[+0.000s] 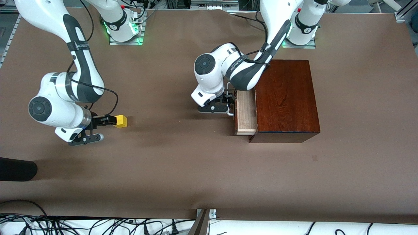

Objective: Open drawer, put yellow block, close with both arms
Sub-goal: 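Pull the drawer open with the left gripper while the right gripper reaches the cube, then grasp the yellow cube with the right gripper while the left gripper withdraws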

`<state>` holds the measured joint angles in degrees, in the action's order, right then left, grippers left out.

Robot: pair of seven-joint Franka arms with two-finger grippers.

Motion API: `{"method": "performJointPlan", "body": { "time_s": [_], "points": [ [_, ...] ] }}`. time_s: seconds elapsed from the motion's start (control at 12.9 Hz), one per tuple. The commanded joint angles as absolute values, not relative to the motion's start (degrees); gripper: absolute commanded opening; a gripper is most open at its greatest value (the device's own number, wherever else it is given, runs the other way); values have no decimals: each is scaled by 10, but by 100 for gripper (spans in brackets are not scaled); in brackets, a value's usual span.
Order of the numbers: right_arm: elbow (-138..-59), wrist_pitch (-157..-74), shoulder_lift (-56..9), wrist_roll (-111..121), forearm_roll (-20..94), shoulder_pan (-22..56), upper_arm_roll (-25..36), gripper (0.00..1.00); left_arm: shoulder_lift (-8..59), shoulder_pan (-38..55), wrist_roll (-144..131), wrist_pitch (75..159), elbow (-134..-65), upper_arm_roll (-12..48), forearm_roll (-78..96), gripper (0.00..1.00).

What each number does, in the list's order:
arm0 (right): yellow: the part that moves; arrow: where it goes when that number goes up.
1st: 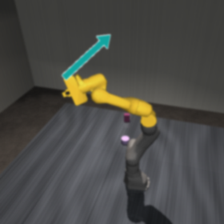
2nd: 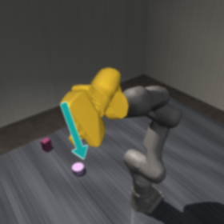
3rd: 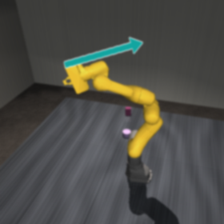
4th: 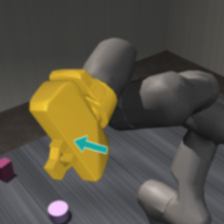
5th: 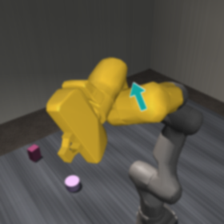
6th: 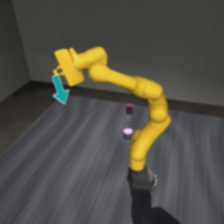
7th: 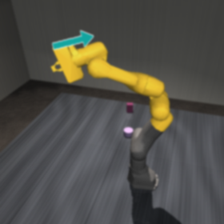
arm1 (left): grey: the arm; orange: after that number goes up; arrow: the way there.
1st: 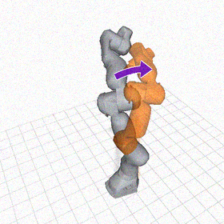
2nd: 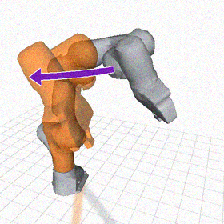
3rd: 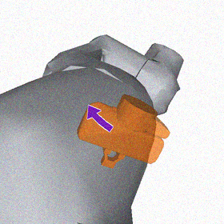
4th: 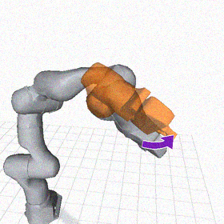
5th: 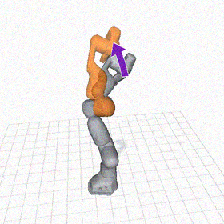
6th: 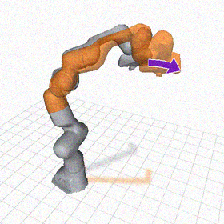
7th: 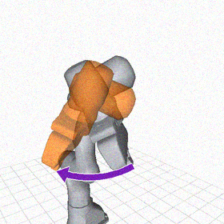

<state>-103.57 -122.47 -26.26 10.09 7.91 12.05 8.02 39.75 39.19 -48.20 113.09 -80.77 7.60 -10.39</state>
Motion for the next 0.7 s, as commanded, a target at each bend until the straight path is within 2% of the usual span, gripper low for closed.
{"method": "performJointPlan", "body": {
  "time_s": [0.0, 0.23, 0.39, 0.62],
  "points": [
    [-1122, -1307, -242, 114, 103, 117, 75, 100, 449, 396, -497, 1211, -777, 93, -57, 100],
    [-1152, -1325, -241, 114, 103, 118, 74, 100, 440, 395, -494, 1207, -777, 92, -67, 100],
    [-1185, -1366, -240, 114, 103, 118, 73, 100, 435, 395, -492, 1195, -777, 91, -69, 100],
    [-1216, -1418, -241, 113, 103, 118, 64, 100, 433, 407, -492, 1145, -775, 97, -137, 100]
  ]
}}
